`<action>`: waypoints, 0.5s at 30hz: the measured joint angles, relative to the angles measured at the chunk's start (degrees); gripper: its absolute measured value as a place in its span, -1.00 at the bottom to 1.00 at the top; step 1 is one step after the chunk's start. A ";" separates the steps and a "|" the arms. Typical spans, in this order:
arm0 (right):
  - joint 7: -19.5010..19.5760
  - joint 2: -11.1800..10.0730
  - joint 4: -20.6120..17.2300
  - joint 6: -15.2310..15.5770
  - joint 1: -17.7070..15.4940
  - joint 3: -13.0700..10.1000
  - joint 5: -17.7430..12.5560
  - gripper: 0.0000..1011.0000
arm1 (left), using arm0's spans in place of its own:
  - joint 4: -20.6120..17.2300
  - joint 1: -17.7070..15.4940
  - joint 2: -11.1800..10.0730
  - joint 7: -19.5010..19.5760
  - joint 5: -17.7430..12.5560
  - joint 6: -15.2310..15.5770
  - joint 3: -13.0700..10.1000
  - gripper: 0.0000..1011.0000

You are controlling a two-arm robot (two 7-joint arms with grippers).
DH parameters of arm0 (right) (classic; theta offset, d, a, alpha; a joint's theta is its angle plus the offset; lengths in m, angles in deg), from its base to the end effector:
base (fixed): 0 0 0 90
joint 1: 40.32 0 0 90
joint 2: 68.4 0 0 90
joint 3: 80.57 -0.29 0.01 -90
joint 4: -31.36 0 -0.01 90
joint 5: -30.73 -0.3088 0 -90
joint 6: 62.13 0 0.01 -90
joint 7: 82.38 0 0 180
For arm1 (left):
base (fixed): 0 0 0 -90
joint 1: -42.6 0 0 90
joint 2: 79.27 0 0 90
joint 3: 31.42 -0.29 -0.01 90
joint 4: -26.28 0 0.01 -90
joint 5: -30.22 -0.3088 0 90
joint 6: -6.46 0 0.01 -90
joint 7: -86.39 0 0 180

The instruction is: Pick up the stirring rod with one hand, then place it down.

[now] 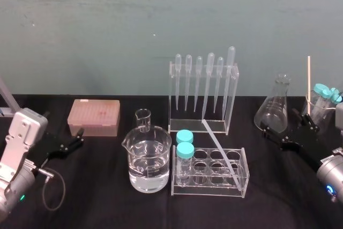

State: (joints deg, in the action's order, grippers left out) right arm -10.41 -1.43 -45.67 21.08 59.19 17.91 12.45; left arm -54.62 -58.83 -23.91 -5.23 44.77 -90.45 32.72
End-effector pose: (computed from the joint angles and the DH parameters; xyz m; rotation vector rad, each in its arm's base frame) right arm 0.3701 -0.1019 -0.3019 -0.0733 -0.0803 -1.1993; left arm 0.3581 0.0827 -0.3023 0.3043 -0.2850 1.2480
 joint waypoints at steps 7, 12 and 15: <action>0.00 0.00 0.00 0.00 0.00 0.00 0.00 0.98 | 0.00 0.00 0.00 0.00 0.00 0.00 0.00 0.98; 0.01 0.00 0.00 0.00 0.00 0.00 0.00 0.98 | 0.00 0.00 0.00 0.00 0.00 0.00 0.00 0.98; 0.01 0.00 0.00 0.00 0.00 0.00 0.00 0.98 | 0.00 0.00 0.00 0.00 0.00 0.00 0.00 0.98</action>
